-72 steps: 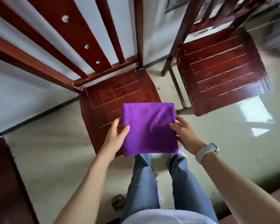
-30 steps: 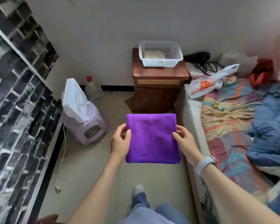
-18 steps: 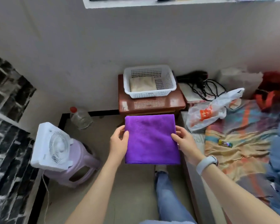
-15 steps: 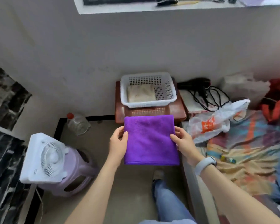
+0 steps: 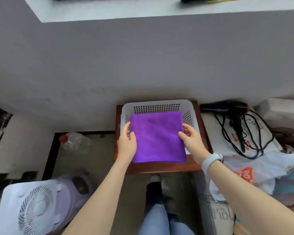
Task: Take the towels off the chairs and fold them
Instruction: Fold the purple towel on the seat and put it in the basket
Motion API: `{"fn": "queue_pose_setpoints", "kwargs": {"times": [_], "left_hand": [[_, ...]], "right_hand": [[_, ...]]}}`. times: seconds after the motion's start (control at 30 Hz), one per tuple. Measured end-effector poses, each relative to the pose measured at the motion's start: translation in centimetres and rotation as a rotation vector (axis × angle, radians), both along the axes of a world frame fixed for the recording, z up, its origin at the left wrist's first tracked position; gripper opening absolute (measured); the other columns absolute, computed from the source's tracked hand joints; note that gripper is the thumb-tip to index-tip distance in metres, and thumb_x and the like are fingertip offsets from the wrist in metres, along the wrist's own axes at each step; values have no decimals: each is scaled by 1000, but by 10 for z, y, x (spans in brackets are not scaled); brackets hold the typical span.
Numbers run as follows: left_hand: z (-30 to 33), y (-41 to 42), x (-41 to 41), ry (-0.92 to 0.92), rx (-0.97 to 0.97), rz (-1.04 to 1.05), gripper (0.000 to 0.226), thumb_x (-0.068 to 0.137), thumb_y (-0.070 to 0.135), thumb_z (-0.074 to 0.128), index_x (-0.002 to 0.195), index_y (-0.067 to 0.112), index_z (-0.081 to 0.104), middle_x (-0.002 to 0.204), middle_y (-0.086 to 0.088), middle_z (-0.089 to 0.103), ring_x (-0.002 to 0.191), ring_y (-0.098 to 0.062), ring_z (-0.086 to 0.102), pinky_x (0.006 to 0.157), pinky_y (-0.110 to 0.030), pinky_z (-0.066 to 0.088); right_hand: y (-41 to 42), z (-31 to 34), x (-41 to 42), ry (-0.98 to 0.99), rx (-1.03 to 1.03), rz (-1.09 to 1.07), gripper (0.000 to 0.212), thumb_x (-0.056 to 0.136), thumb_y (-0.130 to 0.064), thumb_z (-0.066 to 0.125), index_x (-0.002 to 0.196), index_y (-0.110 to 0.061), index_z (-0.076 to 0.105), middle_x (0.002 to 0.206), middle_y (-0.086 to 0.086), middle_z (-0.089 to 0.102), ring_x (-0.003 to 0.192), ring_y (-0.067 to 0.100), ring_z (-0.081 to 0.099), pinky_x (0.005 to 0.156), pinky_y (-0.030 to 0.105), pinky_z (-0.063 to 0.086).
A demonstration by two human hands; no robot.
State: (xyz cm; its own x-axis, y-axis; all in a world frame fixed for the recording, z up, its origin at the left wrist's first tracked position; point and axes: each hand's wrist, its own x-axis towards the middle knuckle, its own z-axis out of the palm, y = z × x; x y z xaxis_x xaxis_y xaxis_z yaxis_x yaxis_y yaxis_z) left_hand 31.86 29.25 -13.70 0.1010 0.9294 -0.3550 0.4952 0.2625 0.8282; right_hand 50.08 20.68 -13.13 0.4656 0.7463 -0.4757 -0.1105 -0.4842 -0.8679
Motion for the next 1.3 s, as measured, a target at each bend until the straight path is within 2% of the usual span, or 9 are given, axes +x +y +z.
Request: {"fn": "queue_pose_setpoints", "kwargs": {"times": [0.13, 0.27, 0.43, 0.5, 0.63, 0.7, 0.93, 1.1, 1.3], "left_hand": [[-32, 35, 10, 118, 16, -76, 44, 98, 16, 33, 141, 22, 32, 137, -4, 49, 122, -20, 48, 100, -31, 40], [-57, 51, 14, 399, 61, -169, 46, 98, 18, 32, 144, 21, 26, 128, -7, 56, 107, -25, 57, 85, -35, 46], [-69, 49, 24, 698, 321, -243, 55, 85, 6, 55, 137, 8, 38, 141, -15, 43, 116, -33, 51, 88, -43, 46], [-70, 49, 30, 672, 411, -281, 56, 81, 5, 60, 134, 6, 43, 141, -17, 43, 123, -36, 46, 92, -45, 46], [-91, 60, 43, 632, 466, -514, 51, 87, 10, 52, 136, 5, 39, 143, -20, 39, 136, -38, 29, 111, -50, 22], [-106, 69, 46, 670, 377, -537, 53, 92, 22, 37, 141, 5, 28, 150, -21, 26, 141, -35, 12, 112, -48, 7], [-137, 80, 48, 726, 320, -598, 63, 88, 42, 2, 145, 15, -3, 156, -10, -3, 139, -23, -16, 113, -38, -9], [-143, 79, 49, 801, 363, -594, 61, 92, 40, 10, 146, 12, 6, 156, -13, 8, 143, -28, -2, 113, -41, -4], [-116, 82, 50, 839, 292, -699, 58, 97, 35, 25, 147, 13, 6, 156, -12, 5, 144, -29, -1, 116, -40, -2]], "right_hand": [[45, -33, 5, 25, -65, -21, 29, 96, -15, 42, 124, -20, 48, 110, -1, 55, 97, 15, 57, 77, 27, 50], [69, -71, 6, 115, -148, -55, 32, 96, -12, 42, 127, -18, 48, 113, 4, 58, 92, 15, 61, 73, 25, 52], [81, -98, 9, 146, -266, -35, 38, 95, -13, 46, 133, -14, 44, 119, 7, 55, 106, 24, 58, 83, 32, 50], [82, -99, 10, -91, -286, 44, 42, 92, -16, 50, 134, -13, 42, 121, 7, 50, 117, 26, 51, 94, 36, 46], [79, -97, 4, -1017, -90, 426, 47, 84, -10, 52, 130, -8, 45, 130, 18, 49, 121, 34, 47, 103, 50, 40], [83, -105, -3, -1183, -64, 669, 50, 82, -15, 49, 132, -9, 43, 134, 20, 49, 126, 37, 45, 106, 54, 31], [89, -141, 0, -1134, -283, 867, 59, 91, -42, 26, 143, -14, 25, 148, 20, 29, 138, 34, 27, 108, 50, 20], [91, -143, 0, -1022, -297, 902, 60, 87, -49, 3, 139, -23, -16, 146, 6, -23, 136, 22, -22, 113, 44, -6], [97, -105, 2, -964, -337, 963, 57, 96, -32, 30, 147, -18, 7, 156, 14, -3, 144, 28, -3, 118, 45, 4]]}}
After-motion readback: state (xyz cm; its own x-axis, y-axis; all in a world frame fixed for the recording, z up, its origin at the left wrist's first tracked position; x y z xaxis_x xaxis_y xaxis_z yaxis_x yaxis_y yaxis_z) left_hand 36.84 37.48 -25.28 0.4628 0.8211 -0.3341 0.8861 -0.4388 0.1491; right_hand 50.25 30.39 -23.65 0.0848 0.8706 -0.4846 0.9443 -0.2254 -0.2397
